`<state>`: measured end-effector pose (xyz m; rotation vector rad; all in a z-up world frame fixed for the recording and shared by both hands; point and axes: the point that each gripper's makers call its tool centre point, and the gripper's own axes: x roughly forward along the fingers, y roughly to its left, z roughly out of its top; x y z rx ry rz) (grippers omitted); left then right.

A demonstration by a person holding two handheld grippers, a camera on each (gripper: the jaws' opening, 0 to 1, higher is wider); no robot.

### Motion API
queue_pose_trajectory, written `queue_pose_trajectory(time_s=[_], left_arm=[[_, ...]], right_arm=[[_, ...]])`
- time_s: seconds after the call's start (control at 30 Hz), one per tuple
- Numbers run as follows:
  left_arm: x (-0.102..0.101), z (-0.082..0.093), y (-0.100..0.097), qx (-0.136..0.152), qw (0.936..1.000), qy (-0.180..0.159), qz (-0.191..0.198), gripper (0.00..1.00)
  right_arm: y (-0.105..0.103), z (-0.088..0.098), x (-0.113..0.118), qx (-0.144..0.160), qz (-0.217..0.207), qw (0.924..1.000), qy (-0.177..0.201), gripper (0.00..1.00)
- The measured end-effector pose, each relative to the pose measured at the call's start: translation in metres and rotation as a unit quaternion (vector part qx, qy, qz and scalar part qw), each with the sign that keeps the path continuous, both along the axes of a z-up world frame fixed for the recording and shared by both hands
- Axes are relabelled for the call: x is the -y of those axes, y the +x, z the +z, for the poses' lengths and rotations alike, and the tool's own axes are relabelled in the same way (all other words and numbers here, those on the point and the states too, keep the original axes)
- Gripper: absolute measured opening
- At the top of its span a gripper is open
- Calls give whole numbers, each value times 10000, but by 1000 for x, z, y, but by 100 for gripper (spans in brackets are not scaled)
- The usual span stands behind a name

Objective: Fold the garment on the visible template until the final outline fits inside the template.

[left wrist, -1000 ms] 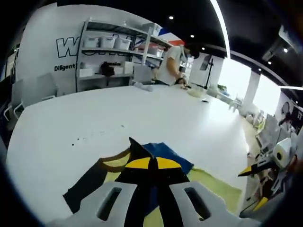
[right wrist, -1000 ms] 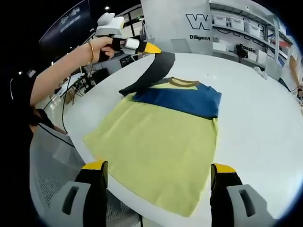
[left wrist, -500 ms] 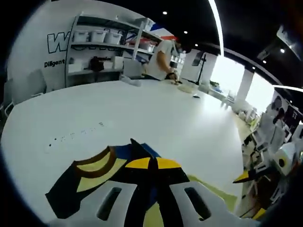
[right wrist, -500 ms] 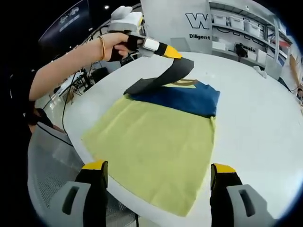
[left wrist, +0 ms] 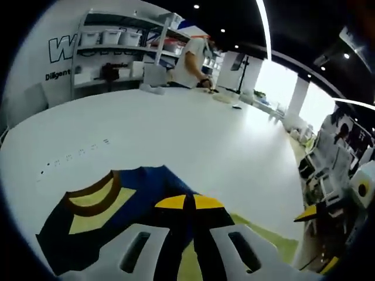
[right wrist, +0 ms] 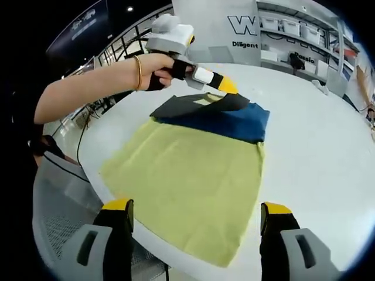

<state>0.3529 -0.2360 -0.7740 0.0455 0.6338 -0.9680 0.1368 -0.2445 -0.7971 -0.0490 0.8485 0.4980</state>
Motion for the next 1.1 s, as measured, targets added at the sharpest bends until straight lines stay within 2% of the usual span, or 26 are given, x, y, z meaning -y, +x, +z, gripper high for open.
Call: queue_pose_trajectory(time_s=[0.1,0.17,0.2,0.23,0.27,0.3,0.57,0.6,0.7,0.87,1.07,1.1], left_arm=[[0,-5,-4,-72,10000,30,-49,0],[-1,-2,-4,-9,10000,6,-71,2],[-2,1,-2,8,10000,-10,-52,6],[-3,3,-1,81,10000,2,-35,16],[-7,7,5,257,9996,60,28,23],[-9,9,6,316,9995,80,47,27],[-30,19,11,265,9995,51,192,40],[-46,20,15,257,9991,67,328,43],[-63,15,17,296,9985,207,419,47],[-106,8,17,334,9967,414,610,46],[-143,2,18,374,9937,557,902,45],[-158,-2,19,385,9915,659,1052,45]], right_arm=[[1,1,1,27,-49,10000,25,88],[1,1,2,33,-83,10000,36,88],[1,0,2,32,-94,9999,38,88],[1,1,3,41,-107,9999,50,89],[1,1,3,48,-124,9999,69,89],[2,1,3,54,-137,9999,89,89],[8,5,2,133,-271,9993,205,90],[12,8,2,184,-313,9991,234,90],[14,9,2,218,-350,9988,264,90],[15,9,3,221,-388,9986,271,90],[16,9,2,240,-406,9985,288,89],[16,10,2,253,-408,9984,282,89]])
